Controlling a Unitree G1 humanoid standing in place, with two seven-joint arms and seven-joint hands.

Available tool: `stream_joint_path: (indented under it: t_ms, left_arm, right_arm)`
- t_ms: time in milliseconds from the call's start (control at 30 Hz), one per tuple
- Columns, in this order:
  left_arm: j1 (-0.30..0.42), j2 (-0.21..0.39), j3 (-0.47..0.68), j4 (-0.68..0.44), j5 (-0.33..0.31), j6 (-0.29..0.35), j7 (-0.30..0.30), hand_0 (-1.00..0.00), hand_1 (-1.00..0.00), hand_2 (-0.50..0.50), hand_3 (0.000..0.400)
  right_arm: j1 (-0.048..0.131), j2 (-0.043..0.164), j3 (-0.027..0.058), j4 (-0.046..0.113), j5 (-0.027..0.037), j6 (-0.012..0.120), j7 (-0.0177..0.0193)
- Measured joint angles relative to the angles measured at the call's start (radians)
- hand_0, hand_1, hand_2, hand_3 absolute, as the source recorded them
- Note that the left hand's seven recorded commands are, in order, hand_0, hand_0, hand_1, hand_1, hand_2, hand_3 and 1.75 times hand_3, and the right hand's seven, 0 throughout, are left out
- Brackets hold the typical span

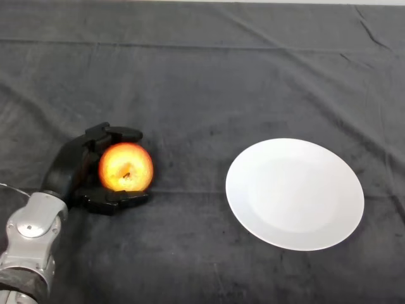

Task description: Move the apple to the plate

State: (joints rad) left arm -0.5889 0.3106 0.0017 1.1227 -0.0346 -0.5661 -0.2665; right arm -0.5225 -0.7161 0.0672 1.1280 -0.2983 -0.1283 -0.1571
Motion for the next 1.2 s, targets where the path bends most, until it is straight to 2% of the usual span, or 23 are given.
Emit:
stream_joint_path:
  t_ms: [467,733,1200]
  left_arm:
    - [-0.055,-0.006,-0.064,-0.002,0.044,0.021,0.018,-1.0,-1.0,0.0,0.4]
    - [-0.137,-0.057,-0.111,-0.008,0.072,0.023,0.028,-1.0,-1.0,0.0,0.4]
    - [-0.221,-0.121,-0.217,-0.017,0.134,0.015,0.028,-1.0,-1.0,0.0,0.4]
  right_arm:
    - [0.0,-0.001,-0.0001,-0.003,-0.0002,0.006,0.0002]
    - [0.0,-0.001,-0.0021,-0.004,0.0,0.006,0.0003]
    - [0.0,-0.001,-0.0031,-0.008,0.0001,0.006,0.0004]
